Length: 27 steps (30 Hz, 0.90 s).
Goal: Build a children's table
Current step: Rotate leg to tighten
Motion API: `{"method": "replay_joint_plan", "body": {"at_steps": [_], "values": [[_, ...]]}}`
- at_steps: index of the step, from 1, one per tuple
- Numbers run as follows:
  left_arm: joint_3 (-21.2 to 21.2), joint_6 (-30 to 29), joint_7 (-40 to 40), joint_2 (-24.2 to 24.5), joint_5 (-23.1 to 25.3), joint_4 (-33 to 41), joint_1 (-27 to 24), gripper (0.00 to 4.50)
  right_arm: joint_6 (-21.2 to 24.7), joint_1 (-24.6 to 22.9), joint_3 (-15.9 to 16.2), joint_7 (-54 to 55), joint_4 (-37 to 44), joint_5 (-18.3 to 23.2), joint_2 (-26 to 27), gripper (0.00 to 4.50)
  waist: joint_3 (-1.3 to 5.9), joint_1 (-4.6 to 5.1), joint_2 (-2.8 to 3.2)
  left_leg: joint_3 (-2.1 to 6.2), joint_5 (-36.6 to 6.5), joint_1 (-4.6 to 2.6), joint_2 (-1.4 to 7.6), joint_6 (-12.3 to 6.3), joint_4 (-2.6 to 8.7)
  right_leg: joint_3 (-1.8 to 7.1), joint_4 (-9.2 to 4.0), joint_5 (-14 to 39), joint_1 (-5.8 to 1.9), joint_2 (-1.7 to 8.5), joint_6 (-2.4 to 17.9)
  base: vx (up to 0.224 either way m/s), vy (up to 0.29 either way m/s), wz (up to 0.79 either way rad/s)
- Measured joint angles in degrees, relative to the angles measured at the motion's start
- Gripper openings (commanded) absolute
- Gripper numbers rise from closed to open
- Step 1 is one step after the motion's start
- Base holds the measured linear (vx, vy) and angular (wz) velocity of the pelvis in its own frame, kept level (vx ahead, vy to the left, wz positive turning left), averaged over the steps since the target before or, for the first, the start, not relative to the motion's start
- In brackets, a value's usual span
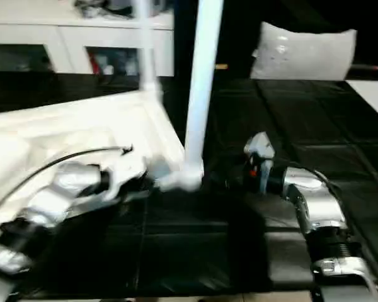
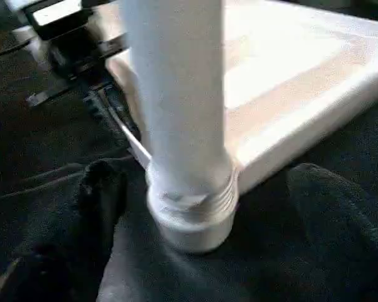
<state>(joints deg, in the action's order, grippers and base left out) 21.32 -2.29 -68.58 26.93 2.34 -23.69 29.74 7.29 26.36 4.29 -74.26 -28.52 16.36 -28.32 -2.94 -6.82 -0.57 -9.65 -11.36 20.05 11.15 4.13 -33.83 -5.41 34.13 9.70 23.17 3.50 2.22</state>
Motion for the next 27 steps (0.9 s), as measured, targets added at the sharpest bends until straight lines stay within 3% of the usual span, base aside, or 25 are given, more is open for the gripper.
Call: {"method": "replay_joint_plan", "body": {"at_steps": [7,19,27], "values": [[2.0,2.9,-4.5,0.4,-0.5,0.3,0.1,0.0,1.1,0.0,3.0,-4.6,0.8,0.0,0.5,3.45,0.0,-1.3,-0.02,-0.07,-0.1,0.02,-0.04,0.12,-0.1,0.0,0.02,0.0,-0.04,0.14,0.0,0.0,0.0,0.0],[2.6,5.0,-7.0,0.6,-0.5,0.2,0.2,0.0,2.3,-0.4,5.2,-8.8,1.6,0.3,1.0,2.39,0.01,-1.5,-0.05,-0.07,-0.1,0.04,-0.03,0.13,-0.1,-0.02,0.05,0.0,-0.05,0.15,0.0,0.0,0.0,0.0],[1.8,2.6,-8.0,0.0,-2.4,0.5,-0.3,0.0,4.0,-2.3,4.9,-8.1,4.4,1.1,1.1,2.06,0.05,-1.45,-0.13,-0.07,-0.1,0.02,-0.02,0.13,-0.1,-0.03,0.06,0.1,-0.07,0.15,-0.1,0.0,0.0,0.0]]}}
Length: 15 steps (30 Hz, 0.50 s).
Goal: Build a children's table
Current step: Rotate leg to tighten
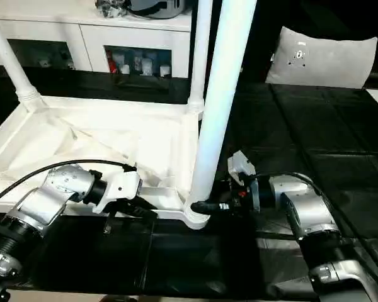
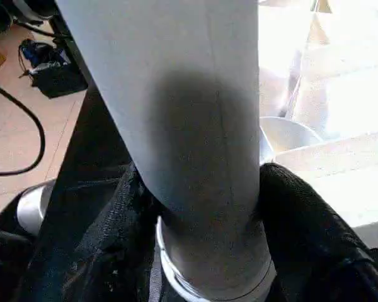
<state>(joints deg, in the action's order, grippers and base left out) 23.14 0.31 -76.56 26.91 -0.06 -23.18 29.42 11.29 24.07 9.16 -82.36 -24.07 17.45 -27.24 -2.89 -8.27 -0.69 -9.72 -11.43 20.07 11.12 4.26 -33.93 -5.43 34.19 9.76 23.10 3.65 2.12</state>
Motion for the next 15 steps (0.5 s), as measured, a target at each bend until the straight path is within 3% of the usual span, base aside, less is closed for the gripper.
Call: {"method": "replay_joint_plan", "body": {"at_steps": [4,8,11,15], "values": [[-2.1,-6.7,4.2,-1.2,0.2,0.4,-0.2,0.0,2.6,-0.8,-2.3,8.5,0.8,-0.6,4.0,2.05,0.01,0.52,-0.1,-0.04,0.1,-0.04,0.0,0.12,-0.03,0.03,0.21,0.2,-0.08,0.01,-0.3,0.0,0.0,0.0],[-4.7,-13.9,12.9,-4.2,2.2,0.4,-0.1,0.0,4.7,1.9,-4.9,24.8,-1.6,-3.6,10.3,2.03,0.13,3.38,-0.37,0.01,0.2,-0.17,0.01,0.37,-0.03,0.0,0.16,0.2,-0.1,-0.01,-0.3,0.0,0.0,0.0],[-5.4,-17.8,19.2,-8.1,3.4,0.5,0.6,0.0,6.1,3.3,-6.8,34.2,-2.8,-4.7,13.2,2.01,0.17,4.68,-0.44,0.0,0.2,-0.12,0.0,0.36,-0.03,-0.03,-0.14,0.2,-0.11,0.0,-0.3,0.0,0.0,0.0],[-5.7,-21.2,27.1,-12.5,5.6,-0.4,2.0,0.0,4.3,4.8,-8.4,44.4,-4.9,-7.0,16.7,2.01,0.24,5.0,-0.46,0.01,0.3,-0.11,-0.03,0.31,-0.03,-0.02,-0.12,0.2,-0.15,0.02,-0.3,0.0,0.0,0.0]]}}
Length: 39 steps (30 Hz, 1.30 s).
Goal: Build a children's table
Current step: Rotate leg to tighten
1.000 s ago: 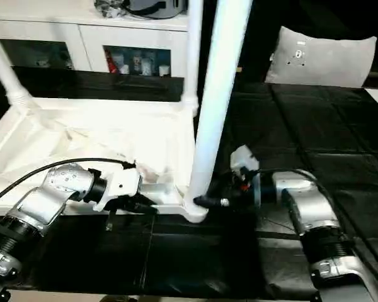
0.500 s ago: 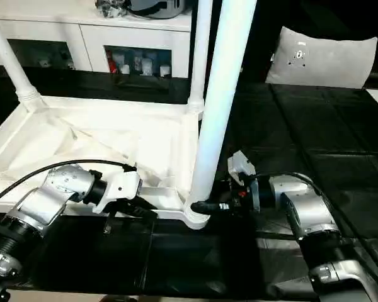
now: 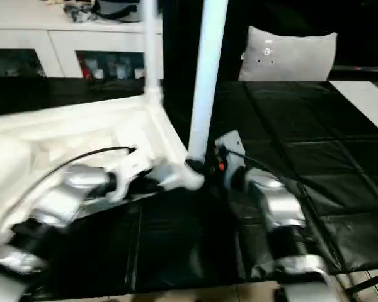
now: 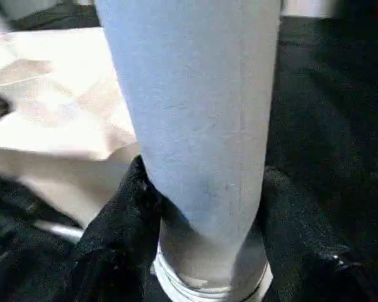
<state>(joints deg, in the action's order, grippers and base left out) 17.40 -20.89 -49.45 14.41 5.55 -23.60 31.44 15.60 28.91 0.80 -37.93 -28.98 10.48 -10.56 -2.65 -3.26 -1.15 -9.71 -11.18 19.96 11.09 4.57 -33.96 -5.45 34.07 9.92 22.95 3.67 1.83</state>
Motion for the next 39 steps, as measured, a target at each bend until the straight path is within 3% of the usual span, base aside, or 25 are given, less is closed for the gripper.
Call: {"method": "replay_joint_plan", "body": {"at_steps": [1,3,12,20,27,28,32,39], "values": [[-0.2,-0.6,1.2,-0.9,0.4,-0.4,0.4,0.0,-0.5,0.2,-0.6,1.0,-0.6,-0.1,0.5,2.01,0.02,-0.07,0.03,0.0,0.0,0.01,0.0,-0.01,0.0,0.0,0.0,0.0,0.0,0.0,0.0,0.0,0.0,0.0],[-0.2,-1.3,2.9,-2.1,0.9,-0.5,0.7,0.0,-0.7,0.3,-1.5,2.7,-0.9,-0.1,1.2,2.67,0.04,-0.16,0.05,0.0,-0.1,0.06,-0.01,-0.09,0.02,0.0,0.02,0.0,-0.01,0.01,0.0,0.0,0.0,0.0],[0.4,-0.5,3.3,-1.9,0.9,-0.3,0.7,0.0,-0.4,-0.5,-1.8,-0.5,0.5,0.9,0.3,3.46,0.08,-0.41,0.14,0.0,-0.1,0.1,0.0,-0.16,0.2,-0.01,0.05,-0.2,0.07,-0.02,0.1,0.0,0.0,0.0],[1.7,7.8,-3.0,3.0,0.8,-1.8,0.6,0.0,-4.7,-3.3,1.0,-15.6,2.3,1.2,-8.5,4.13,0.04,-1.08,0.2,0.0,-0.1,0.12,0.08,-0.15,0.27,-0.01,0.05,-0.1,0.15,-0.11,0.0,0.0,0.0,0.0],[3.3,15.8,-15.2,9.5,-2.0,-1.8,-0.3,0.0,-6.3,-3.9,2.6,-31.3,3.3,3.4,-16.2,4.13,0.03,-2.31,0.19,0.0,-0.1,0.1,0.11,-0.16,0.23,-0.03,0.02,-0.3,0.2,-0.12,0.3,0.0,0.0,0.0],[3.7,16.9,-16.5,10.2,-2.1,-1.8,-0.3,0.0,-6.3,-3.9,3.2,-33.2,3.6,3.6,-16.7,3.87,0.03,-2.46,0.19,0.0,-0.1,0.11,0.12,-0.16,0.21,-0.03,0.02,-0.3,0.19,-0.12,0.3,0.0,0.0,0.0],[4.7,19.5,-20.9,11.5,-2.5,-1.8,-0.2,0.0,-7.2,-3.8,4.8,-37.2,3.5,3.6,-17.2,3.62,0.03,-3.33,0.16,0.0,-0.1,0.08,0.12,-0.16,0.11,-0.03,0.04,-0.3,0.19,-0.1,0.3,0.0,0.0,0.0],[6.2,21.7,-25.2,12.5,-3.3,-1.3,-0.2,0.0,-7.3,-3.5,6.9,-42.0,3.0,3.6,-17.1,3.0,0.03,-3.81,0.04,0.0,-0.1,0.1,0.12,-0.16,0.08,-0.03,0.05,-0.3,0.18,-0.07,0.3,0.0,0.0,0.0]]}}
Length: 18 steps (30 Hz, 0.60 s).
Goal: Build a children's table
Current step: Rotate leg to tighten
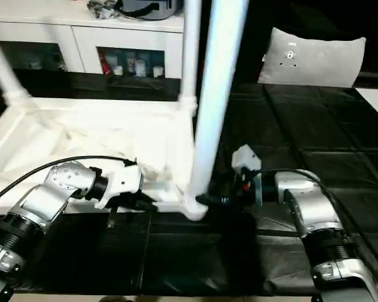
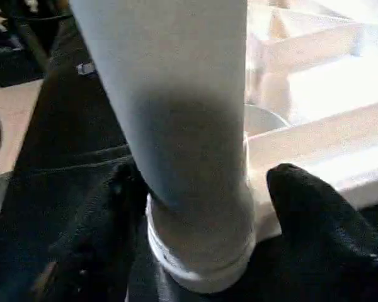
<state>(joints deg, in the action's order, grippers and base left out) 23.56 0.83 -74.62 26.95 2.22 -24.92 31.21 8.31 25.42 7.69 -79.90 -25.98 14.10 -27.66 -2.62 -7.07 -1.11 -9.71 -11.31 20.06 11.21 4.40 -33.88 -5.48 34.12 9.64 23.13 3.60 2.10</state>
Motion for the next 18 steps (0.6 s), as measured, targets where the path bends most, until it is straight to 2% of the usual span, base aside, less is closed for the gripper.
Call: {"method": "replay_joint_plan", "body": {"at_steps": [4,5,8,15,18], "values": [[0.1,0.3,-1.2,0.0,-0.3,0.1,0.0,0.0,0.0,0.0,1.5,-0.8,-0.3,-0.1,1.1,2.77,0.01,-0.05,-0.05,0.0,0.0,0.0,0.01,0.0,0.0,0.0,0.02,0.0,0.0,-0.01,0.0,0.0,0.0,0.0],[0.2,0.3,-1.3,0.0,-0.3,0.2,0.0,0.0,0.0,0.0,1.8,-0.8,-0.7,-0.2,1.5,2.56,0.01,-0.13,-0.04,0.0,0.0,0.0,0.01,0.0,0.0,0.0,0.02,0.0,0.0,0.0,0.0,0.0,0.0,0.0],[0.4,0.3,-1.4,0.0,-0.3,0.4,0.0,0.0,-0.6,0.5,1.9,-1.4,-1.3,-0.4,1.7,2.29,0.02,-0.13,-0.07,-0.01,0.0,0.0,0.01,0.0,-0.02,0.0,0.02,0.0,0.0,0.0,0.0,0.0,0.0,0.0],[0.4,0.3,-1.4,-0.1,-0.4,0.4,0.0,0.0,-1.0,1.2,2.0,-1.7,-1.8,-0.5,1.7,2.09,0.03,-0.09,-0.15,-0.01,0.0,-0.02,0.01,0.0,-0.03,0.0,0.05,0.1,-0.02,0.0,-0.1,0.0,0.0,0.0],[-0.7,-2.2,-1.6,-0.3,-1.6,1.0,-0.5,0.0,0.2,1.2,1.6,-1.1,-1.6,-0.3,2.5,2.07,0.04,0.27,-0.22,-0.02,0.0,0.01,0.03,0.01,-0.03,0.0,0.08,0.1,-0.05,-0.01,-0.2,0.0,0.0,0.0]]}}
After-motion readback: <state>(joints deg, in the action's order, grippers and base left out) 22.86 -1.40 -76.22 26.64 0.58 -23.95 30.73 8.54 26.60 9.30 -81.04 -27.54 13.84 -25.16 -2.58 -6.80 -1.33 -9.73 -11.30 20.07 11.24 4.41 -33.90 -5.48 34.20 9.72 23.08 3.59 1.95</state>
